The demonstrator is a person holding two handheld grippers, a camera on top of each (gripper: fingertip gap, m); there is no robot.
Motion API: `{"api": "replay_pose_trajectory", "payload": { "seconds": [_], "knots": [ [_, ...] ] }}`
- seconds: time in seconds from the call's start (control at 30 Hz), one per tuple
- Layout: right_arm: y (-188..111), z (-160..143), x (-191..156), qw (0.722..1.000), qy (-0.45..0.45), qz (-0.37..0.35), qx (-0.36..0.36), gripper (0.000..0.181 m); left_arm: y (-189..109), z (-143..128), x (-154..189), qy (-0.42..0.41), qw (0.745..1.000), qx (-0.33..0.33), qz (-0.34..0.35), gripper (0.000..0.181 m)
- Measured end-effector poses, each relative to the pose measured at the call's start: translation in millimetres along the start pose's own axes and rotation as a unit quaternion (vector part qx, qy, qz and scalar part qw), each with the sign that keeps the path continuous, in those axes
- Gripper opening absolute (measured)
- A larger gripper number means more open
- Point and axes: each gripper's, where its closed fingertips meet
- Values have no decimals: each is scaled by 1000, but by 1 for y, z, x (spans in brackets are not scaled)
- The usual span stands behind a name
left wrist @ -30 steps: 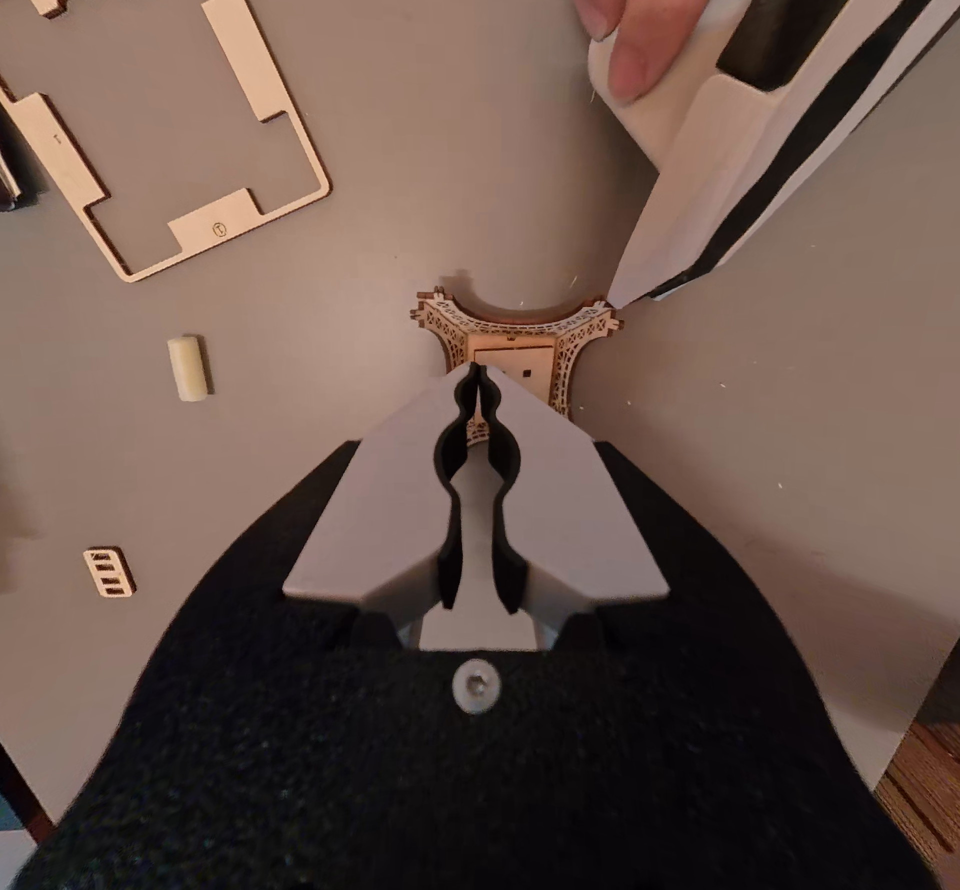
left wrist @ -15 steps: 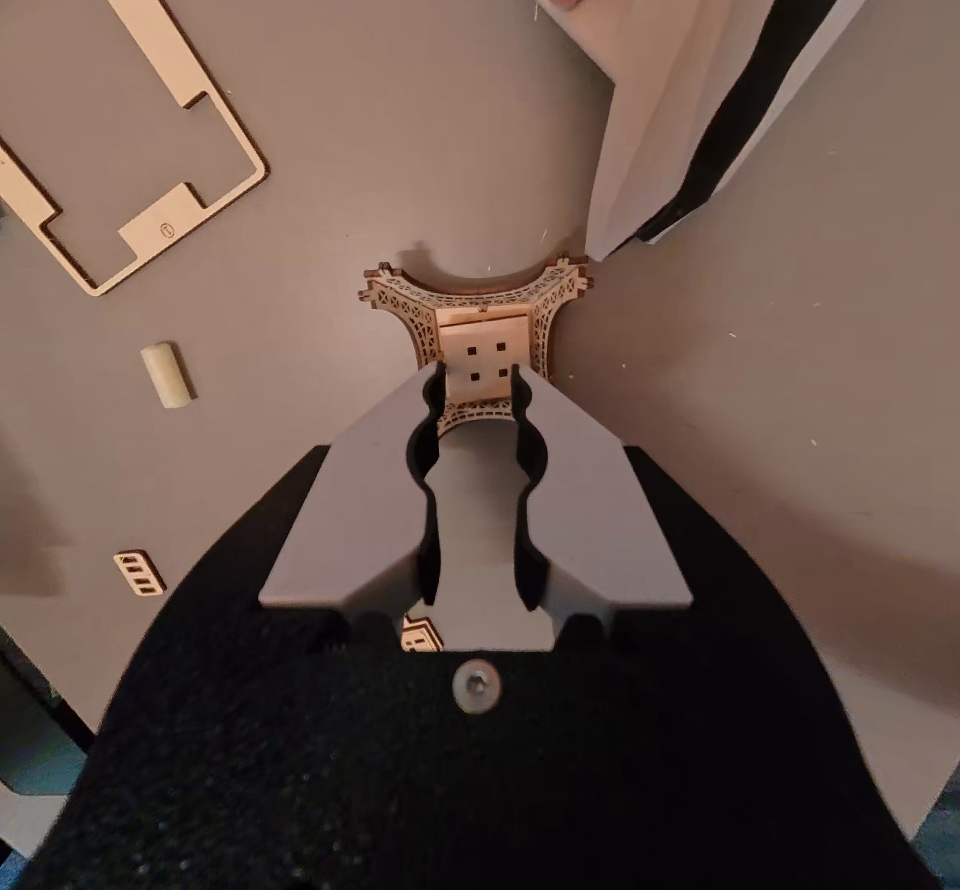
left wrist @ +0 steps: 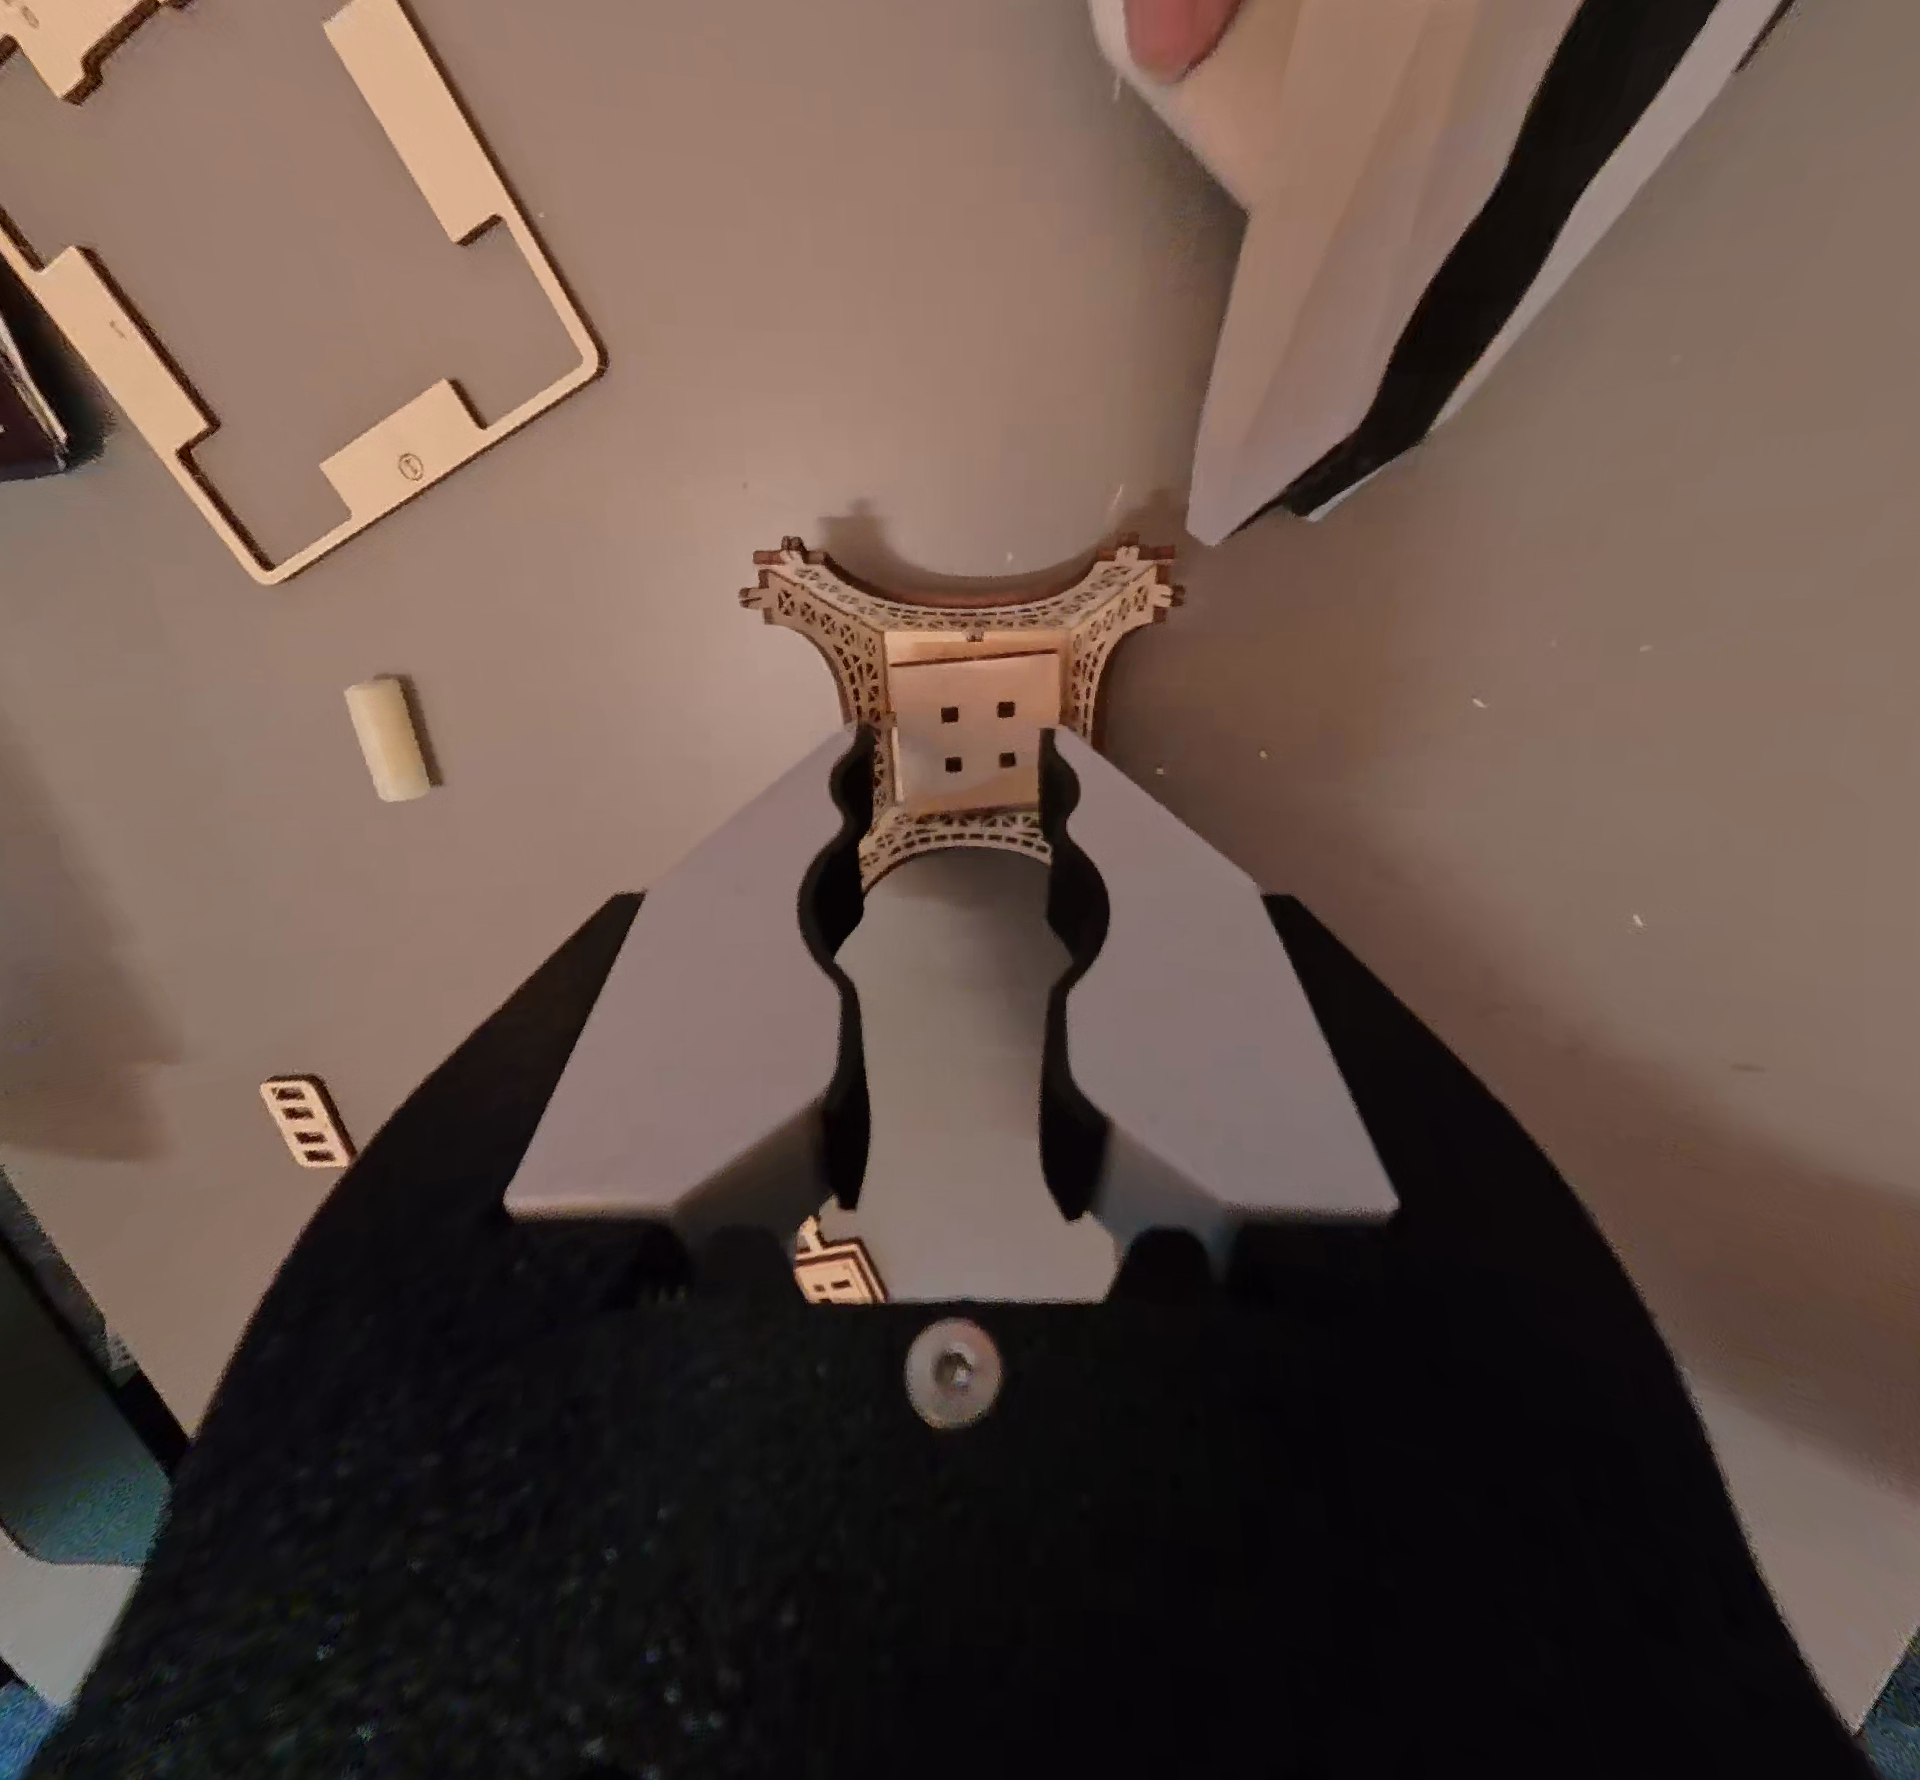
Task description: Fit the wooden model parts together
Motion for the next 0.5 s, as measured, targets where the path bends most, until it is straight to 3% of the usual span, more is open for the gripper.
{"api": "replay_pose_trajectory", "payload": {
  "seconds": [0.03, 0.33, 0.5],
  "knots": [
    [-1, 0, 1, 1000, 3, -2, -1, 21, 1, -1, 1, -1, 1000, 0, 2, 31],
    [-5, -3, 28, 996, 40, -79, -1, 35, 6, 1, 4, -16, 1000, 26, 2, 37],
    [-2, -10, 33, 995, 32, -94, -21, 31, 7, 1, 3, -18, 999, 27, 7, 36]
  ]
}}
Point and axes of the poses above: each gripper's, where its closed fingertips meet, y out along the fingers, z out of its top, x = y × z across the jaws, and after that the axes turned 14 degrees about x, right-handed
